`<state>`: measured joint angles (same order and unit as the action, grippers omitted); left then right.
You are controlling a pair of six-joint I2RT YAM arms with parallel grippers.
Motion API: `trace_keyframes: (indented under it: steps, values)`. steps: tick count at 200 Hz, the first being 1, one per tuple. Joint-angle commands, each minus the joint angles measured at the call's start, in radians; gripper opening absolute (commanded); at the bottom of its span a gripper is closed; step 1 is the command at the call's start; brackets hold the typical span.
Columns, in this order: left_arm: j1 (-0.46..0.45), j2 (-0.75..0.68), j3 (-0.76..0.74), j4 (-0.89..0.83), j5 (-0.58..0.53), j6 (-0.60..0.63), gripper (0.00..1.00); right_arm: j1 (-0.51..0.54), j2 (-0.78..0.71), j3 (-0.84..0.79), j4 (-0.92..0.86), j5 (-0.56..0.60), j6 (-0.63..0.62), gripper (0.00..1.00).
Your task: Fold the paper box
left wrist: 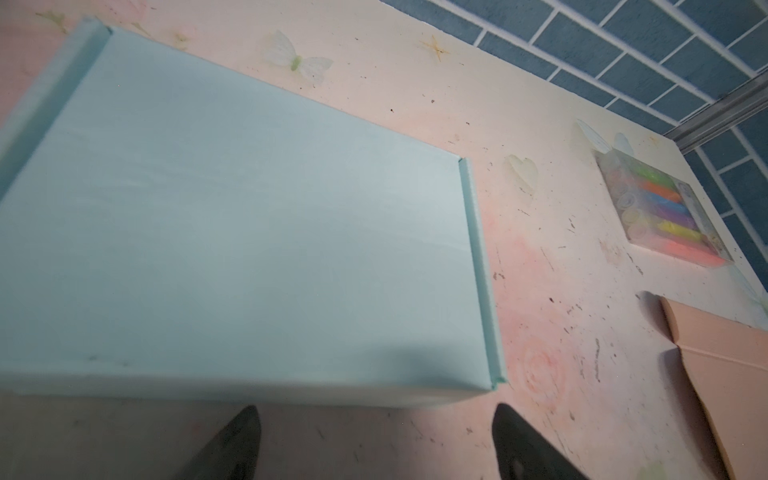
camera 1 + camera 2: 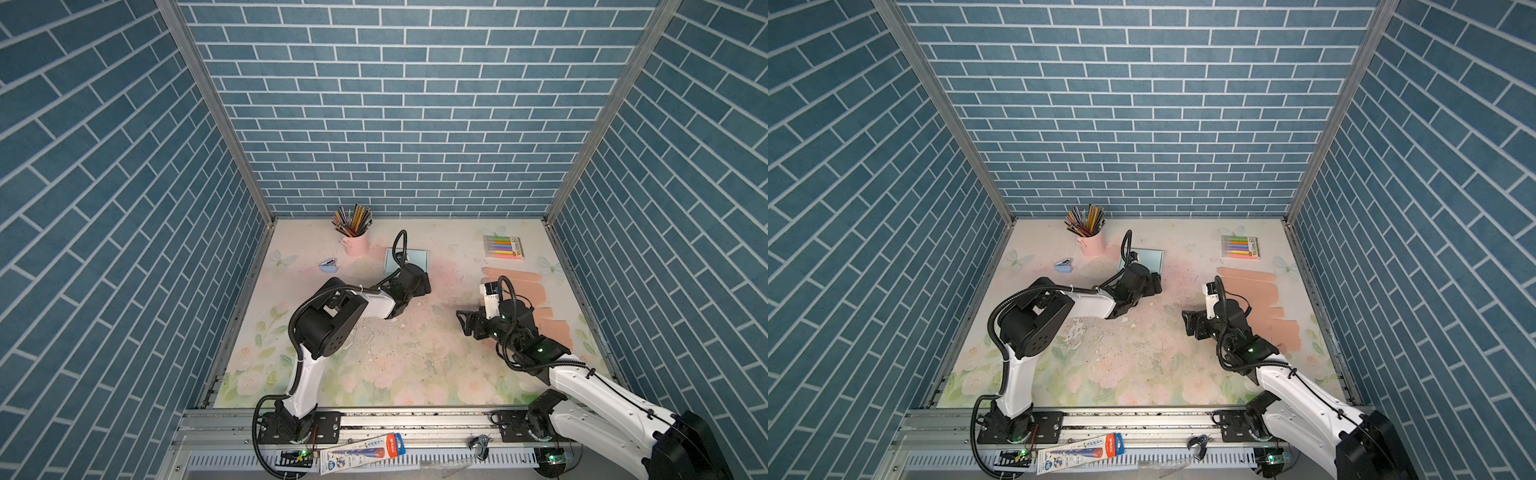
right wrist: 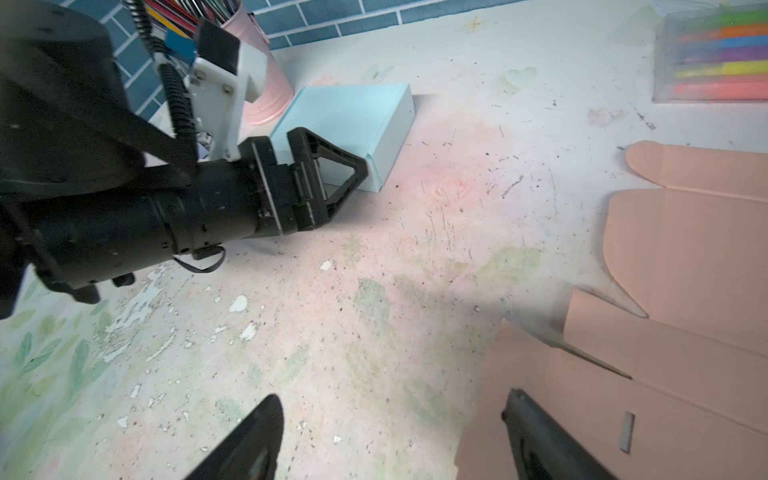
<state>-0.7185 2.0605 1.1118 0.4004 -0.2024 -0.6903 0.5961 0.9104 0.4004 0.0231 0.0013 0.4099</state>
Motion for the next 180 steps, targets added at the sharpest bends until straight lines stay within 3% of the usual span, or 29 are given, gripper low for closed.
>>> trace_keyframes:
  steps: [1,64,101,180]
  values:
    - [-0.006,-0.091,-0.07,0.036,0.036,0.013,0.88,-0.004,0.022,0.052,-0.111,0.058,-0.024,0.85]
    - [-0.064,-0.369,-0.26,0.017,0.162,0.054,0.88,-0.004,0.161,0.135,-0.227,0.131,-0.026,0.89]
    - [-0.125,-0.57,-0.411,0.007,0.172,0.049,0.88,-0.005,0.258,0.201,-0.294,0.187,-0.029,0.98]
    - [-0.213,-0.895,-0.656,-0.038,0.186,0.036,0.88,-0.004,0.451,0.318,-0.393,0.26,-0.002,0.91]
